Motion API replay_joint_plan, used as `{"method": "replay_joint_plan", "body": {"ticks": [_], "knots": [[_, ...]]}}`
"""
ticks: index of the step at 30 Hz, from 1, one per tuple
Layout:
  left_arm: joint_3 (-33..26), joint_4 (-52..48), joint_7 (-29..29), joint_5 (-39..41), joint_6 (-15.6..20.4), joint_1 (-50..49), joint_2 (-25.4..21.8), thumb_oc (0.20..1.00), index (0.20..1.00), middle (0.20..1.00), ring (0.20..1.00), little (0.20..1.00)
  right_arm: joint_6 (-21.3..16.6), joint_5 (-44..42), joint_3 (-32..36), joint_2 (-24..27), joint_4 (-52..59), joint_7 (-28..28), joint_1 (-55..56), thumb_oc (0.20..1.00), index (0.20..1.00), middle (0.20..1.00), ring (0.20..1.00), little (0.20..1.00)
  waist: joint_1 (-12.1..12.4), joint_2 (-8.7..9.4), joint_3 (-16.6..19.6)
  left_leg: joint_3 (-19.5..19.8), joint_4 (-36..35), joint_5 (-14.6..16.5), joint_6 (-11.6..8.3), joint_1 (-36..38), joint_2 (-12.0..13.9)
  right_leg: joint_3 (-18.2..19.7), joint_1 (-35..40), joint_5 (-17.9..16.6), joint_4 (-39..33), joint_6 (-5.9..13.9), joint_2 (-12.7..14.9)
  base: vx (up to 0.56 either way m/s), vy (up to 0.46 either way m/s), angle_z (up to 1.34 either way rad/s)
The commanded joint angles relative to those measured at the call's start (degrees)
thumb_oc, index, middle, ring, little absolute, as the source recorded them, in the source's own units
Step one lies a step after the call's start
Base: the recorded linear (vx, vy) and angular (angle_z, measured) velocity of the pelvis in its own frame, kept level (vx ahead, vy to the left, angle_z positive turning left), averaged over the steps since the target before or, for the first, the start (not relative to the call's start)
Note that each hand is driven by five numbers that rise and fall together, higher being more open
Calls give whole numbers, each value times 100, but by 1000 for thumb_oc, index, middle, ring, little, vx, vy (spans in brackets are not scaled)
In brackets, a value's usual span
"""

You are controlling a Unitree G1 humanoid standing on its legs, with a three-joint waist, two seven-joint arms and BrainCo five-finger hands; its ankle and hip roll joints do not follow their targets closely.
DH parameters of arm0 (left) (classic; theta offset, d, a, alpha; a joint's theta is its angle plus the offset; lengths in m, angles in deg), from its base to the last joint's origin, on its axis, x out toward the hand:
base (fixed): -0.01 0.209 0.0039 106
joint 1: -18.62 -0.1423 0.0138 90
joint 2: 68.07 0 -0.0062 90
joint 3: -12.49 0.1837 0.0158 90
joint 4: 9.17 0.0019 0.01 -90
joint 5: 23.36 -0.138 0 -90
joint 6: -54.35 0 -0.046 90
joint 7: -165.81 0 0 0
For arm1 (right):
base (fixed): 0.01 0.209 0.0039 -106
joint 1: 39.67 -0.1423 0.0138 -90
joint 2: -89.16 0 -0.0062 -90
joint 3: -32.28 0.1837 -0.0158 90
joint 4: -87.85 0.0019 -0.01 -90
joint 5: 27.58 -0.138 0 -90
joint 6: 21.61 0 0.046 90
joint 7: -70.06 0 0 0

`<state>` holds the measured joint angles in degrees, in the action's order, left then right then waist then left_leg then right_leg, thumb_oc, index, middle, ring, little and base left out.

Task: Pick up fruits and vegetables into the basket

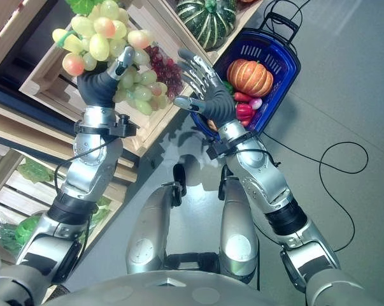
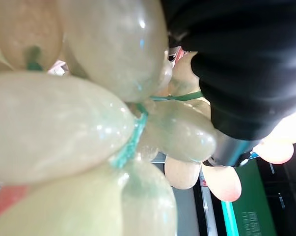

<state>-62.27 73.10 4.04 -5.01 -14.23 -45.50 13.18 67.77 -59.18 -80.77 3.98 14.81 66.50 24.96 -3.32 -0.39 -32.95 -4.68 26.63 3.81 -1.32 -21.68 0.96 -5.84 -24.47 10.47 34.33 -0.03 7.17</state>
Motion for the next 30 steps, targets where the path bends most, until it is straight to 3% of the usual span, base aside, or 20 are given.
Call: {"method": "replay_joint_plan", "body": {"ticks": [1,11,20,26,30], "knots": [[-107,-665,235,-667,58,274,10,200,200,200,200,200,-411,434,-70,-187,672,-24,-372,1000,1000,1000,1000,1000,34,-11,316,-277,131,458,280,242,-324,-234,210,-240,-374,58,-258,0,0,0],[146,-548,-87,-982,-375,454,-108,200,200,200,200,200,-209,437,-239,-134,562,-33,-693,1000,1000,1000,1000,1000,101,10,316,-243,154,445,277,191,-324,-286,196,-249,-373,50,-248,-1,-3,0],[334,-552,-13,-1263,-302,522,-162,200,200,200,200,200,-16,876,-369,-64,99,-615,-635,1000,1000,1000,1000,1000,105,15,316,-253,141,438,283,143,-318,-279,130,-264,-369,52,-264,0,0,0],[277,-583,34,-870,-336,490,-106,200,200,200,200,200,-581,1051,-174,18,-7,-594,-377,1000,1000,1000,1000,1000,37,19,316,-283,94,439,297,135,-304,-255,89,-274,-387,75,-280,0,0,0],[207,-586,71,-406,-384,374,-54,200,200,200,200,200,-558,1055,-25,25,141,-628,-250,1000,1000,1000,1000,1000,-9,9,316,-302,87,443,305,154,-303,-217,89,-283,-389,95,-285,2,18,-1]]}}
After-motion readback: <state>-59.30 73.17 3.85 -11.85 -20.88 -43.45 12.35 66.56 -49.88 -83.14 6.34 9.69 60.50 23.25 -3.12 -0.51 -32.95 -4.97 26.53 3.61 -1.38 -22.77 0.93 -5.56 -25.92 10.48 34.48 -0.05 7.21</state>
